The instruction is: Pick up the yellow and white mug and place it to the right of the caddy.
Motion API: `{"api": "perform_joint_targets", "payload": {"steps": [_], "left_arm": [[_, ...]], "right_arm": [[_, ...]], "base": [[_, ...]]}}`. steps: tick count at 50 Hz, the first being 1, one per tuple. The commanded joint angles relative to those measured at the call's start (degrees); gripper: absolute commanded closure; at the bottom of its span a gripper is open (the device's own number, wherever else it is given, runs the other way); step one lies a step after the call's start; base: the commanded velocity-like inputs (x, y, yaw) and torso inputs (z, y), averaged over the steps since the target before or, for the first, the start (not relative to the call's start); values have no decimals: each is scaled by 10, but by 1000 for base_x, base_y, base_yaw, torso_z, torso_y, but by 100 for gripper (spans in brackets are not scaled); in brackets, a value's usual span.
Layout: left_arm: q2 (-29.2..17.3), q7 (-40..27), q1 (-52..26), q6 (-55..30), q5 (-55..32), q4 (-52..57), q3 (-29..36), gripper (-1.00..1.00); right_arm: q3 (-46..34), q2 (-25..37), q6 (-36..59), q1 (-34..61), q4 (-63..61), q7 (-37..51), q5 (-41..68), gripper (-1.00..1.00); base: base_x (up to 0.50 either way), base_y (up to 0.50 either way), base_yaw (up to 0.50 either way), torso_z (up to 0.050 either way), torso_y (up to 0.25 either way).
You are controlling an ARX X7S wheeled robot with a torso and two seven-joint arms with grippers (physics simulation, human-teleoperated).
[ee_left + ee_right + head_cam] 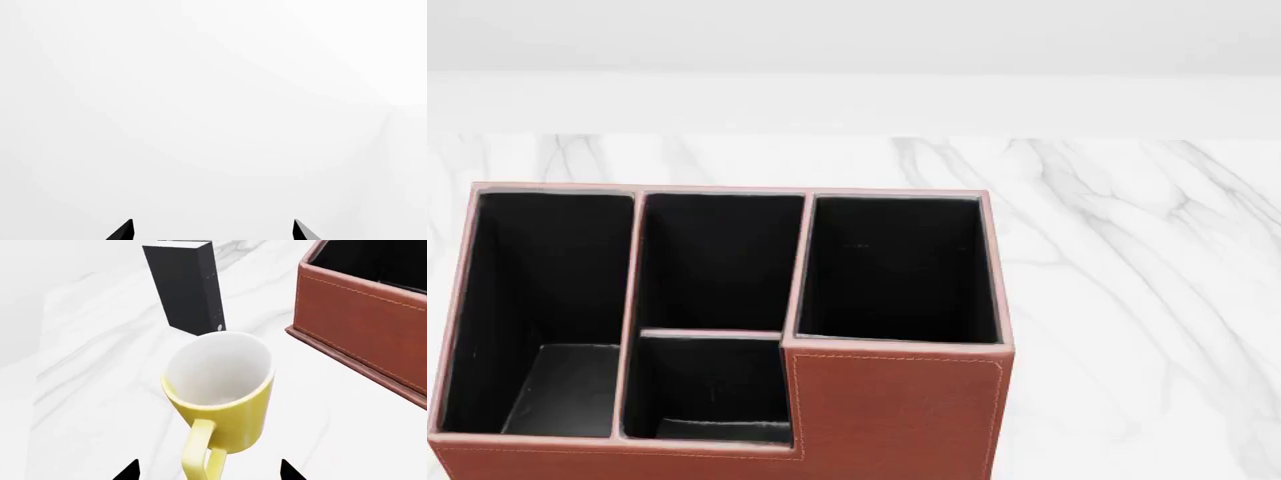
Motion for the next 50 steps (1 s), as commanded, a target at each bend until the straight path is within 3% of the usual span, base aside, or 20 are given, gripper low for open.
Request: {"api": "perform_joint_targets", "payload": {"steps": [1,50], "left_arm": [[-2,0,0,-1,-2,0,-1,-100],[-9,0,0,0,-3,0,1,-100]], "right_arm": [[9,-2,-2,1,17,-6,7,-100],[3,-65,0,6,131,-83,-3,-100]], "base": [[0,0,0,0,0],[0,0,0,0,0]]}}
